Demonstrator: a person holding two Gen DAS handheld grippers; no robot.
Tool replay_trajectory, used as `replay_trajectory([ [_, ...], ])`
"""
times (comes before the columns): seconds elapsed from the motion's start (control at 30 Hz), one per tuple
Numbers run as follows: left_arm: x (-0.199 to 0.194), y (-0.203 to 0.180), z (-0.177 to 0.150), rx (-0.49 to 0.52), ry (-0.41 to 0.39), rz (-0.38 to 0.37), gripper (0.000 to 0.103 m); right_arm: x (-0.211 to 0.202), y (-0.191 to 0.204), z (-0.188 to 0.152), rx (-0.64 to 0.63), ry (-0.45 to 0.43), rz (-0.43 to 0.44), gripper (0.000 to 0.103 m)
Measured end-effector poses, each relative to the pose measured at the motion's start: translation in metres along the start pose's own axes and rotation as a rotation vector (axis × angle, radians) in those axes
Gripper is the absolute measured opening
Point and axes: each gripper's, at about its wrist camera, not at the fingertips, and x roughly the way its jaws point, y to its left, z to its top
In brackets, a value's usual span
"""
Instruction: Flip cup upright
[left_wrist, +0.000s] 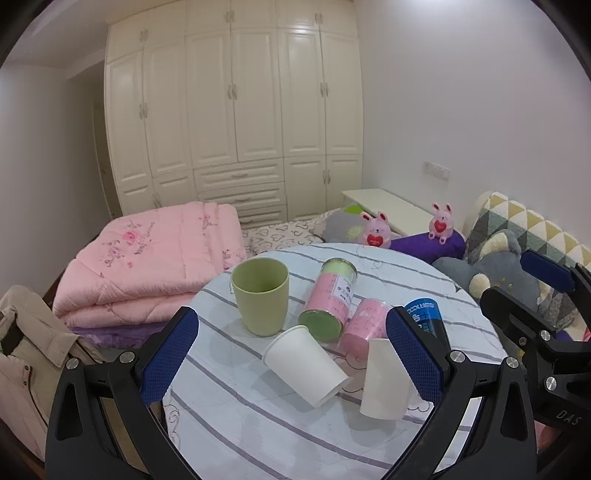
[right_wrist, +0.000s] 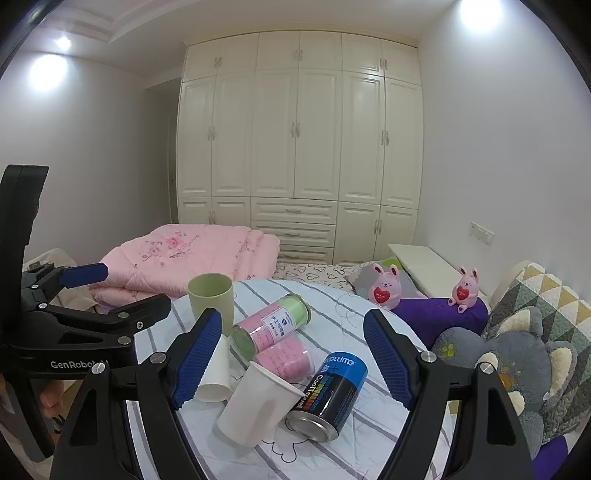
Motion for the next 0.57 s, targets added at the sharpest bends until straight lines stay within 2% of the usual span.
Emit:
replay_trajectory([
  [0.57, 0.0085, 0.0025, -0.0038, 0.011, 0.034, -0.004, 0.103, 0.0055, -0.0032, -0.0023, 0.014, 0.030, 0.002, 0.081],
])
